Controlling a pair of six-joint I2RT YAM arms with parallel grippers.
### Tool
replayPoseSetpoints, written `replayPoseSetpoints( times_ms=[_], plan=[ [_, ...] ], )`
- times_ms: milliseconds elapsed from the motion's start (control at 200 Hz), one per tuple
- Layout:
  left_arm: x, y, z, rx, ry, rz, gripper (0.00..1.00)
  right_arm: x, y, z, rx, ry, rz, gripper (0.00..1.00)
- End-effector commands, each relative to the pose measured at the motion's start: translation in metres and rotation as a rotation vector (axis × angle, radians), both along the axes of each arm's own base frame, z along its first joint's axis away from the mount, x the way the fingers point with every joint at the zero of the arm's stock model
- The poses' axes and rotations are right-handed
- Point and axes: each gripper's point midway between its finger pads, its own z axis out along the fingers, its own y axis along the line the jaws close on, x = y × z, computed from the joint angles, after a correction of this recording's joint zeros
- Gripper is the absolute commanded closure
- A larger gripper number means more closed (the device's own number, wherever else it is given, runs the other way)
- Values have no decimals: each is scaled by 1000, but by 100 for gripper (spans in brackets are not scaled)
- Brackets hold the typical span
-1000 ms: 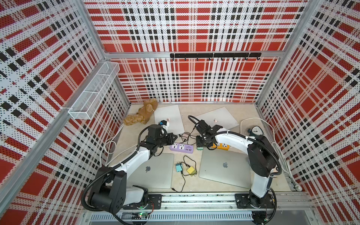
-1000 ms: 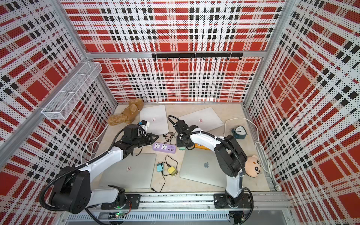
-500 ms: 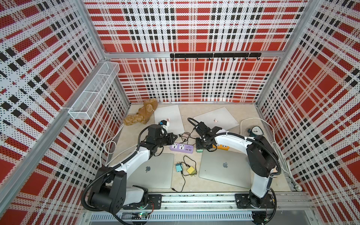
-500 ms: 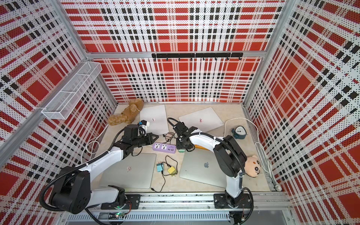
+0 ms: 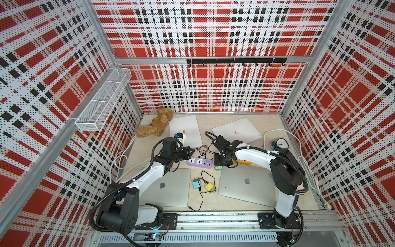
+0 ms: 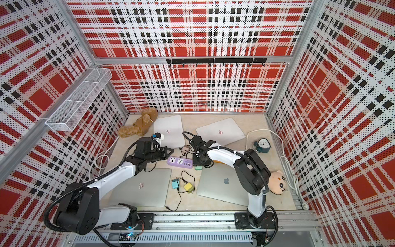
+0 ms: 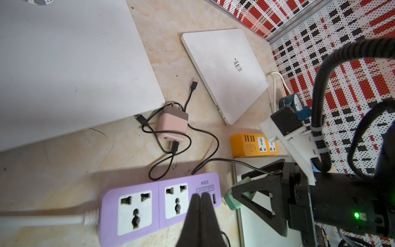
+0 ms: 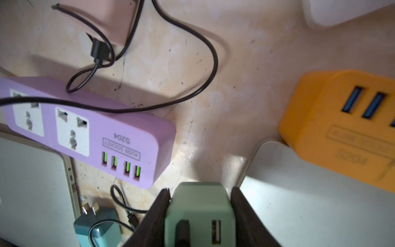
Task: Unplug the laptop charger
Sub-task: Place the plug at the center of the board.
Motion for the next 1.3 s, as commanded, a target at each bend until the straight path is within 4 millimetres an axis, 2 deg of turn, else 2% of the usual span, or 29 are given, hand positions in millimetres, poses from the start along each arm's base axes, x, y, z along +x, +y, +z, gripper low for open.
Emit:
replayPoseSetpoints(
  times_ms=[0,261,726,1298],
  plan=[
    [-2,-2,6,-15,-27,-11,96,-10,-4,-14,-41,45,3,78],
    [-3,-4,7,-23,-29,-10,96,3,0,-24,-77,35,-3,79],
    [-7,-9,3,-25,-31,-24,96,8,-5,-38,-128,52,-33,78],
    [-9,-13,-2,-34,-23,-48,96,26,-11,-43,-138,23,-122,75]
  ],
)
